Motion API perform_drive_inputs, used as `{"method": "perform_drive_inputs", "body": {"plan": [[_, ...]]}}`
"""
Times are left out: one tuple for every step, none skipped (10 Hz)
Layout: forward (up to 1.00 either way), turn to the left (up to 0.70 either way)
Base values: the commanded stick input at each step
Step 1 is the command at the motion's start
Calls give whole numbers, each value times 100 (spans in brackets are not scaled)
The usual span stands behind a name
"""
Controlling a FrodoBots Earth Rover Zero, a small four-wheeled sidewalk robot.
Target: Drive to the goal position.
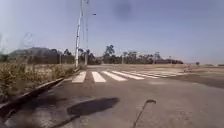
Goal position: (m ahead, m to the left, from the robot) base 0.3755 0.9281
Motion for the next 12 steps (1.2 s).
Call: {"method": "perform_drive_inputs", "body": {"plan": [[70, 0], [70, 0], [70, 0], [70, 0], [70, 0], [70, 0], [70, 0], [70, 0], [70, 0], [70, 0], [70, 0], [54, 0]]}}
